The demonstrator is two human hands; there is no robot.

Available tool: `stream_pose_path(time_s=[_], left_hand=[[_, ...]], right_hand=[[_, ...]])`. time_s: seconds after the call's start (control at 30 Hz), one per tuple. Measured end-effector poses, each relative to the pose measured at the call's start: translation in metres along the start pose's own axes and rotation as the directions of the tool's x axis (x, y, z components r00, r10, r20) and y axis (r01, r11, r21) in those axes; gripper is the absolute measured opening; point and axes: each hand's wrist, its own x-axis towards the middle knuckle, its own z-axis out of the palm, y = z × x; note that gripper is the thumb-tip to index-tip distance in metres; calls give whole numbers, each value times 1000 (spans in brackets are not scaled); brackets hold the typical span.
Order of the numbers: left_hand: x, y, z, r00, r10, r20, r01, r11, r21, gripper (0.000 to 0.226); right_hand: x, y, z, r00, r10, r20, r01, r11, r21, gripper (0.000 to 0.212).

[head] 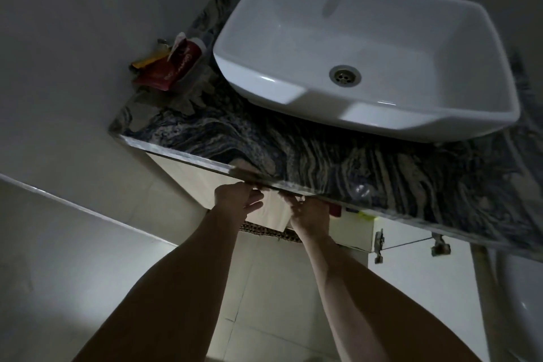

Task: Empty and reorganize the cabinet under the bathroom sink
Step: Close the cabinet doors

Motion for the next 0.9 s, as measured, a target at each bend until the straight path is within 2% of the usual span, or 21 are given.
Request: stream_pose_path(time_s=[0.07, 0.17, 0.27, 0.37, 0.43, 0.5, 0.57, 0.6, 0.63, 0.7, 0.73, 0.8, 0.87, 0.9], left_hand=[[-2, 0, 2, 999, 1, -40, 1, 999, 36, 38], [-12, -2, -4, 1000, -9, 5, 8, 994, 107, 31], [-17, -17, -14, 998, 68, -15, -68, 996, 53, 14], [-38, -48, -10, 996, 77, 40, -77, 997, 7, 16], [-58, -70, 6, 994, 23, 105, -39, 987, 157, 14], [-70, -92, 37, 987, -67, 145, 0, 906, 423, 16], [-70, -118, 70, 980, -117, 158, -19, 743, 669, 25], [-78, -131, 92, 974, -129, 187, -50, 682, 730, 24], [-87, -143, 112, 964, -137, 226, -87, 643, 761, 27], [-105, -172, 152, 939, -203, 276, -127, 541, 831, 72], [-117, -186, 171, 925, -222, 308, -165, 494, 854, 85], [-138, -209, 200, 906, -242, 346, -235, 392, 889, 89], [-152, -234, 225, 884, -299, 360, -248, 354, 902, 88], [-157, -246, 234, 866, -336, 371, -255, 341, 905, 87]], right_hand=[[2, 0, -5, 997, 60, 57, -59, 998, -20, 110], [-5, -3, -16, 989, 67, 128, -67, 998, -6, 87], [-11, 5, -40, 963, 15, 268, 3, 998, -66, 60], [-19, 29, -75, 946, -2, 325, 69, 979, -194, 63], [-26, 45, -101, 939, -2, 344, 116, 943, -313, 59], [-35, 63, -131, 917, 66, 392, 119, 895, -429, 60], [-43, 80, -160, 897, 141, 419, 90, 870, -484, 57], [-50, 92, -175, 895, 168, 413, 71, 861, -504, 55], [-55, 105, -186, 896, 178, 406, 74, 843, -533, 53], [-62, 134, -208, 901, 180, 395, 99, 801, -590, 50], [-61, 150, -215, 903, 190, 386, 93, 790, -606, 49], [-56, 183, -225, 898, 212, 386, 81, 781, -619, 61], [-48, 230, -227, 916, 138, 376, 170, 716, -678, 77], [-51, 241, -228, 926, 109, 361, 193, 687, -701, 74]])
